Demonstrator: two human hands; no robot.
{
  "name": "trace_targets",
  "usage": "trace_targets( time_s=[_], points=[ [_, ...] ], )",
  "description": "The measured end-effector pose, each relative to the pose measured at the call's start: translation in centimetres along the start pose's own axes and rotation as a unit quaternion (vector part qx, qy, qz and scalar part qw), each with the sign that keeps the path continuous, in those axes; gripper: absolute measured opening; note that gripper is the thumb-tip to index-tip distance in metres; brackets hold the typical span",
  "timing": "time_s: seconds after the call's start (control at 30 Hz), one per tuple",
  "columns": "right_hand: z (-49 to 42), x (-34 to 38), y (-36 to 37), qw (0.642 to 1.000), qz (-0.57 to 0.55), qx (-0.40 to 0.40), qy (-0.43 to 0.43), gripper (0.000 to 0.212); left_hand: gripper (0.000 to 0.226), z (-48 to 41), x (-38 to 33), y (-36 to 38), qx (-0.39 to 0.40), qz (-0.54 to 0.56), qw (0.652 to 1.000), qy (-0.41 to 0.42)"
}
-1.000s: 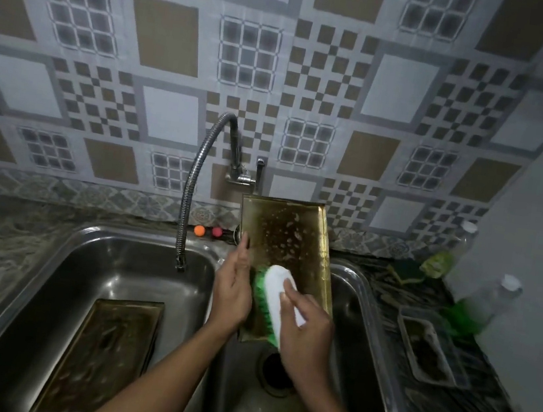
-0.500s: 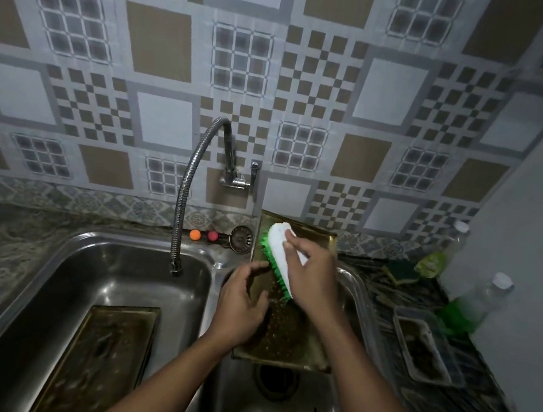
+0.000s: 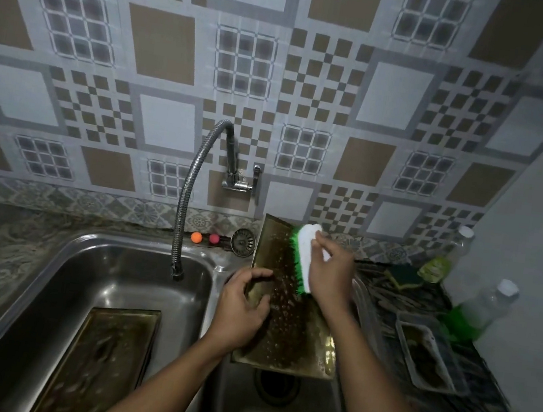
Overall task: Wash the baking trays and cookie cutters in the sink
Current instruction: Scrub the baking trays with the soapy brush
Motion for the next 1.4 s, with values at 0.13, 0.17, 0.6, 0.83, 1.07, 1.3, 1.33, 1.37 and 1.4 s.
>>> trace_targets(
  time_s=[0.13,0.17,0.6,0.83,1.07,1.3,1.33,1.37,1.4],
  points=[
    [1.7,1.7,2.9,0.991,0.031,0.097,-0.087,0.03,0.039,-0.2,0.2,0.2,-0.006,0.009,1.0,0.002],
    [1.7,1.6,2.8,0.989,0.033,0.105,-0.097,0.029,0.038,-0.1,0.4,0.1,-0.013,0.018,1.0,-0.001],
    [3.3,1.5,2.7,0.995,-0.053,0.075,-0.031,0.027,0.064,-0.9,-1.2,-0.7,-0.015,0.079,0.996,-0.029],
    [4.0,-0.7,0.8,1.0,-0.021,0.014,0.006,0.027,0.068,0.0,-1.0,-1.2,-0.037,0.067,0.997,-0.023],
    [9.2,0.3,4.0,0.992,-0.098,0.057,-0.061,0.023,0.058,-1.2,-1.5,-0.5,-0.059,0.075,0.995,-0.007],
    [9.4,-4.8,-0.5,0.993,-0.118,-0.001,-0.013,0.023,0.061,-0.3,-1.4,-1.0,-0.067,0.068,0.995,-0.016],
    [9.1,-5.0,-1.3,0.993,-0.117,-0.01,-0.01,0.024,0.059,-0.3,-1.7,-0.9,-0.057,0.057,0.997,-0.02],
    [8.9,-5.1,-2.0,0.993,-0.119,-0.024,-0.01,0.024,0.061,-0.3,-1.9,-0.8,-0.044,0.036,0.998,-0.024],
    [8.7,-5.0,-2.8,0.991,-0.127,-0.042,-0.009,0.025,0.064,-0.3,-2.2,-0.6,-0.031,0.005,0.999,-0.026]
  ],
)
Point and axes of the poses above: each hand's wrist, its own z-axis away from the middle knuckle, its own y-axis out of the palm, x = y × z, the point moved 2 cm from there along -z, towards the middle knuckle, and after that the axes turned 11 degrees about x, right-handed, at the moved point
